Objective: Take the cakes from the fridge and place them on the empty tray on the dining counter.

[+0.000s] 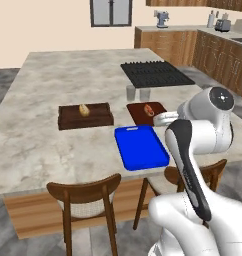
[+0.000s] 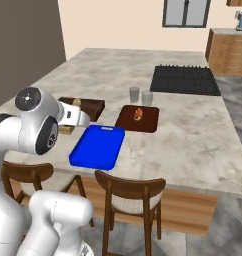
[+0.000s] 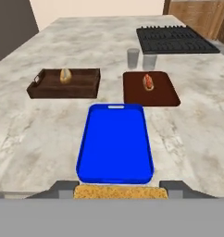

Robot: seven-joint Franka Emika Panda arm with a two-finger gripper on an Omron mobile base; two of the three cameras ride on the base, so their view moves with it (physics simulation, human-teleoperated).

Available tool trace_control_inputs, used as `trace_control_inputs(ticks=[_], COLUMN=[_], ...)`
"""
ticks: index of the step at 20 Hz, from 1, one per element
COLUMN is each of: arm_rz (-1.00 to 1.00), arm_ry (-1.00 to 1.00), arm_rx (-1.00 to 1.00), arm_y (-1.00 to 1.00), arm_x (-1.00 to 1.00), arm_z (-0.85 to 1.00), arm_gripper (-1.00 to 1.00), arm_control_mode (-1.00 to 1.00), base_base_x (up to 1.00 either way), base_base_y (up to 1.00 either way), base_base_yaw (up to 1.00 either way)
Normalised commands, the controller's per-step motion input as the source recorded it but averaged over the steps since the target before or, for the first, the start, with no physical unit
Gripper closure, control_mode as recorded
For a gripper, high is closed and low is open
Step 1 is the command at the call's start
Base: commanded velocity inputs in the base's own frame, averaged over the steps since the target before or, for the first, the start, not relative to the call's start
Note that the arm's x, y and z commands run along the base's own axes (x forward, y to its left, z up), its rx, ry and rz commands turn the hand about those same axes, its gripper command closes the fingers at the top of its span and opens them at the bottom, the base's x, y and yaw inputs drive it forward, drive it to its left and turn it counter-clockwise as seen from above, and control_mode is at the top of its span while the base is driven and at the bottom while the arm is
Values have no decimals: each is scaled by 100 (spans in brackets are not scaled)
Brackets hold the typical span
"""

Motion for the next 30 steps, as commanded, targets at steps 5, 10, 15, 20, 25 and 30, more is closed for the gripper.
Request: trace_control_inputs(ticks=[5,10,15,20,25,30], arm_rz=[0,0,0,0,0,0], arm_ry=[-6,4,11,15,0,0], arm_rx=[0,2,1,0,0,0], arm_y=[3,0,0,0,0,0], arm_x=[33,51,52,46,33,29], arm_z=[-33,-28,-17,-24,-52,-50], arm_gripper=[100,100,100,100,100,100], arm_control_mode=[-100,-100,-100,-100,-100,-100], base_base_x=[0,0,0,0,0,0], base_base_y=[0,0,0,0,0,0], base_base_yaw=[0,0,0,0,0,0])
